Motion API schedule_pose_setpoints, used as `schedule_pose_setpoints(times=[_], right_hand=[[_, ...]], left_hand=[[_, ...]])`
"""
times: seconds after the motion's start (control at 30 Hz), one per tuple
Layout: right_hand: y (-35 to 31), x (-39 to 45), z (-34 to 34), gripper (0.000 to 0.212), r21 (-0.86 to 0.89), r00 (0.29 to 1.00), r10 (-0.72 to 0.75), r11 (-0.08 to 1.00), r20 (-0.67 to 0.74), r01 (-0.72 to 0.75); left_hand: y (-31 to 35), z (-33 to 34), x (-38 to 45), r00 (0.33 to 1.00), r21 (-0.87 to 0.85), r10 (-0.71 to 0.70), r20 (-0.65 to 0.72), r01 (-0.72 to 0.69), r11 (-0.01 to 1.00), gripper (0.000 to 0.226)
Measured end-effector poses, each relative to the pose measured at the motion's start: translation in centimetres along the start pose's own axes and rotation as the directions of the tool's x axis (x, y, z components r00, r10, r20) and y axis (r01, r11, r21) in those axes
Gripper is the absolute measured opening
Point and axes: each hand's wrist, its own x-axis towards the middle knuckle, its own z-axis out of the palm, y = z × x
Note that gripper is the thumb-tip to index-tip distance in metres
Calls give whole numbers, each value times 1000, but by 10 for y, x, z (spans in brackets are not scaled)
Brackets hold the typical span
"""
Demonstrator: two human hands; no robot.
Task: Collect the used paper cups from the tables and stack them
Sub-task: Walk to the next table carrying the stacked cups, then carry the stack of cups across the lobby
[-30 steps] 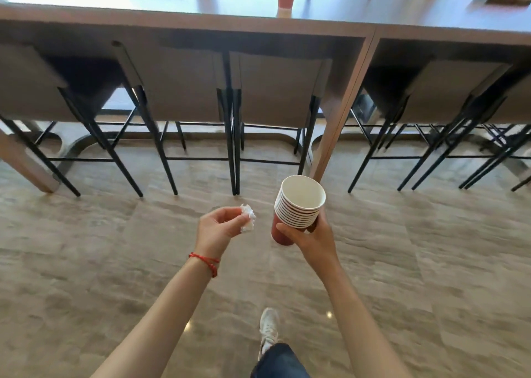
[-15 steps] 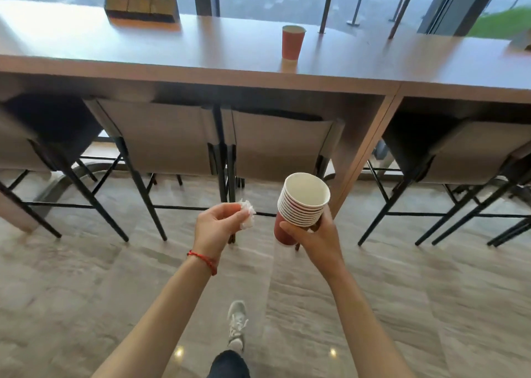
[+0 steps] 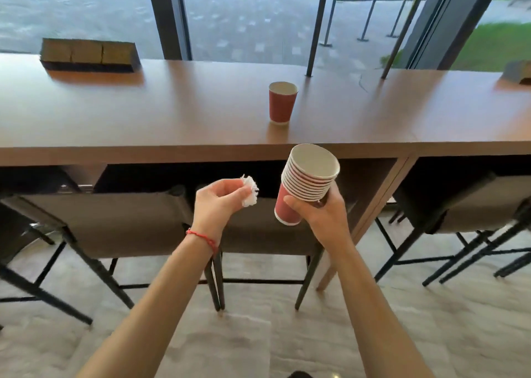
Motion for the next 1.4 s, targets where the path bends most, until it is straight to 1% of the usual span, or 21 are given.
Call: schedule_pose_setpoints(times=[0.13, 0.2, 0.3, 0.43, 0.6, 0.7, 0.83, 0.97, 1.17, 1.27, 1.4], right_hand=[[-18, 61, -2, 89, 31, 1000, -19, 999, -18, 20], [-24, 92, -5, 91, 56, 999, -35, 998, -8, 36], [-32, 136, -7, 85, 80, 997, -82, 993, -5, 82], [-47, 191, -10, 69, 57, 983, -181, 982, 8, 181], [-64, 249, -7, 67, 51, 966, -253, 967, 44, 251], [-69, 274, 0, 62, 49, 963, -268, 963, 40, 266], [-66, 297, 9, 61, 43, 967, -252, 967, 43, 250], [-53, 307, 18, 62, 21, 979, -198, 980, 56, 197], [-23, 299, 27, 79, -30, 989, -118, 992, 94, 121], [-9, 293, 30, 72, -9, 990, -96, 995, 106, 97], [4, 286, 32, 66, 60, 993, -65, 996, 96, 59]], left_hand=[[20, 19, 54, 1000, -52, 25, 11, -25, 998, 12], [29, 29, 80, 998, -67, 57, 21, -56, 996, 9], [43, 42, 117, 994, -67, 107, -24, -108, 992, 7], [56, 58, 156, 990, -128, 126, -56, -132, 983, 9], [62, 68, 191, 985, -133, 132, -116, -147, 980, 11], [60, 68, 203, 985, -121, 127, -115, -141, 983, 12], [56, 62, 219, 986, -104, 125, -115, -137, 985, 12], [51, 55, 230, 990, -94, 97, -105, -107, 990, 11], [44, 54, 243, 996, -87, 50, -73, -56, 995, 10], [42, 54, 245, 997, -72, 42, -60, -46, 996, 8], [39, 53, 246, 999, -72, 33, -42, -36, 997, 9]])
